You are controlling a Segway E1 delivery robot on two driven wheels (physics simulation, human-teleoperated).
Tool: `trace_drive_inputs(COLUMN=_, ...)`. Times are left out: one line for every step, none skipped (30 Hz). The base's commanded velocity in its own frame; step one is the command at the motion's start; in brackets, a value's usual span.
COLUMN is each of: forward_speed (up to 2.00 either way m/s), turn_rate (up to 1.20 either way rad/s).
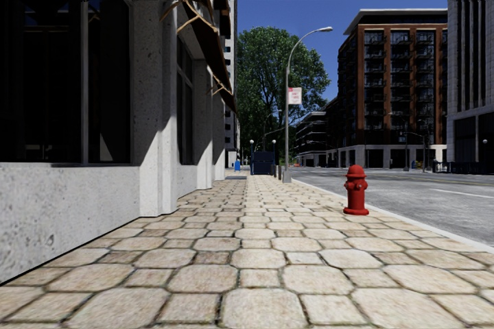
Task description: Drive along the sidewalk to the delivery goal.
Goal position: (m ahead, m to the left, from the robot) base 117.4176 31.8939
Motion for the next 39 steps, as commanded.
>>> trace_drive_inputs(forward_speed=2.0, turn_rate=0.0)
trace_drive_inputs(forward_speed=2.0, turn_rate=0.0)
trace_drive_inputs(forward_speed=2.0, turn_rate=0.0)
trace_drive_inputs(forward_speed=2.0, turn_rate=0.0)
trace_drive_inputs(forward_speed=2.0, turn_rate=0.0)
trace_drive_inputs(forward_speed=2.0, turn_rate=0.0)
trace_drive_inputs(forward_speed=2.0, turn_rate=0.0)
trace_drive_inputs(forward_speed=2.0, turn_rate=0.0)
trace_drive_inputs(forward_speed=2.0, turn_rate=0.0)
trace_drive_inputs(forward_speed=2.0, turn_rate=0.0)
trace_drive_inputs(forward_speed=2.0, turn_rate=0.0)
trace_drive_inputs(forward_speed=2.0, turn_rate=0.0)
trace_drive_inputs(forward_speed=2.0, turn_rate=0.0)
trace_drive_inputs(forward_speed=2.0, turn_rate=0.0)
trace_drive_inputs(forward_speed=2.0, turn_rate=0.0)
trace_drive_inputs(forward_speed=2.0, turn_rate=0.0)
trace_drive_inputs(forward_speed=2.0, turn_rate=0.0)
trace_drive_inputs(forward_speed=2.0, turn_rate=0.0)
trace_drive_inputs(forward_speed=2.0, turn_rate=0.0)
trace_drive_inputs(forward_speed=2.0, turn_rate=0.0)
trace_drive_inputs(forward_speed=2.0, turn_rate=0.0)
trace_drive_inputs(forward_speed=2.0, turn_rate=0.0)
trace_drive_inputs(forward_speed=2.0, turn_rate=0.0)
trace_drive_inputs(forward_speed=2.0, turn_rate=0.0)
trace_drive_inputs(forward_speed=2.0, turn_rate=0.0)
trace_drive_inputs(forward_speed=2.0, turn_rate=0.0)
trace_drive_inputs(forward_speed=2.0, turn_rate=0.0)
trace_drive_inputs(forward_speed=2.0, turn_rate=0.0)
trace_drive_inputs(forward_speed=2.0, turn_rate=0.0)
trace_drive_inputs(forward_speed=2.0, turn_rate=0.0)
trace_drive_inputs(forward_speed=2.0, turn_rate=0.0)
trace_drive_inputs(forward_speed=2.0, turn_rate=0.0)
trace_drive_inputs(forward_speed=2.0, turn_rate=0.0)
trace_drive_inputs(forward_speed=2.0, turn_rate=0.0)
trace_drive_inputs(forward_speed=2.0, turn_rate=0.0)
trace_drive_inputs(forward_speed=2.0, turn_rate=0.0)
trace_drive_inputs(forward_speed=2.0, turn_rate=0.0)
trace_drive_inputs(forward_speed=2.0, turn_rate=0.0)
trace_drive_inputs(forward_speed=2.0, turn_rate=0.0)
